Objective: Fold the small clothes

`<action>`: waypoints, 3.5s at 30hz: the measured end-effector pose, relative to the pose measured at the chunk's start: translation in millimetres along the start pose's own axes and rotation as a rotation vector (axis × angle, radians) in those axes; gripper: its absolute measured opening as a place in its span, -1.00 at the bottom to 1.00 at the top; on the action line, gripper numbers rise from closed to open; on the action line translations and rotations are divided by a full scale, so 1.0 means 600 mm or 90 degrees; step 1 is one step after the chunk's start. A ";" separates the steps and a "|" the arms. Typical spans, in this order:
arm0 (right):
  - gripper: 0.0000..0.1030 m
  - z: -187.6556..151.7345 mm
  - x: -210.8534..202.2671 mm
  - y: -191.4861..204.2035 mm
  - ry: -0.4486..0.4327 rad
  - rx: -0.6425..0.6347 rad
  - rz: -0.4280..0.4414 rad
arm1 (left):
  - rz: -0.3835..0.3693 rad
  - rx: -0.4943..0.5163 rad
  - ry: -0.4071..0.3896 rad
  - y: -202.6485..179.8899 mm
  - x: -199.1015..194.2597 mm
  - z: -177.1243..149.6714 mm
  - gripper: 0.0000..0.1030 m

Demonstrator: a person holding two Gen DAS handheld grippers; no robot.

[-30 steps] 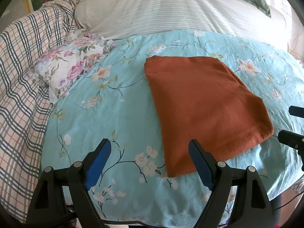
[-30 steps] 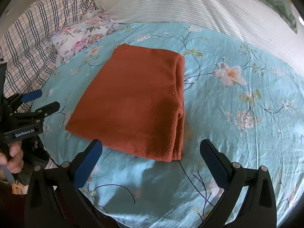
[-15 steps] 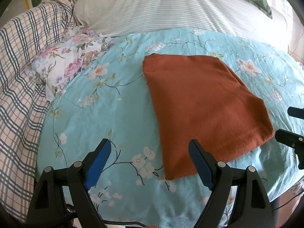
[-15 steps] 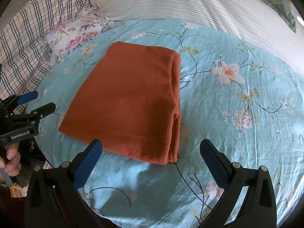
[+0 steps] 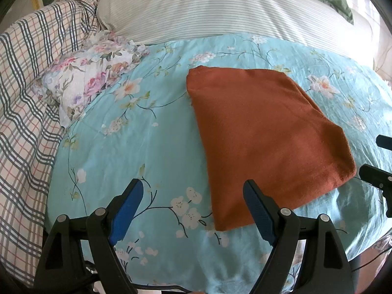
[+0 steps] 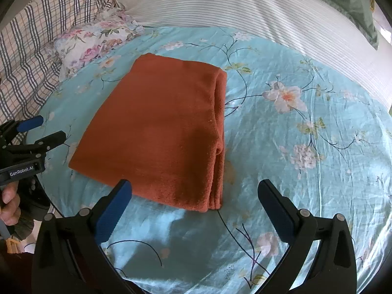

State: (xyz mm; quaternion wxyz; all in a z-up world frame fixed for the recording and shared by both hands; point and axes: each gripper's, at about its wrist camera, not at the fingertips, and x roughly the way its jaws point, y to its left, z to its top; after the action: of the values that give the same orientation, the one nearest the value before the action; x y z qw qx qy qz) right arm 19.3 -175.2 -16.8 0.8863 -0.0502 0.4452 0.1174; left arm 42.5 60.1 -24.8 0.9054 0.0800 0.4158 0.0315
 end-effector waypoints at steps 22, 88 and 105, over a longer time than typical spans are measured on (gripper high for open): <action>0.99 -0.020 -0.023 0.012 -0.006 0.014 0.002 | -0.009 0.005 -0.009 -0.018 -0.020 -0.009 0.63; 0.99 -0.008 -0.040 0.036 -0.020 0.021 0.010 | -0.030 0.012 -0.017 -0.033 -0.031 -0.001 0.63; 0.99 0.014 -0.023 0.025 -0.027 0.024 0.015 | -0.025 0.021 -0.025 -0.035 -0.018 0.020 0.64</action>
State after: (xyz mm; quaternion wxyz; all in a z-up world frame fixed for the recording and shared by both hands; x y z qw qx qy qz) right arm 14.0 -161.1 -0.7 0.8949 -0.0259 0.4290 0.1203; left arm 44.5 36.4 -12.8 0.9122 0.0875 0.4003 0.0049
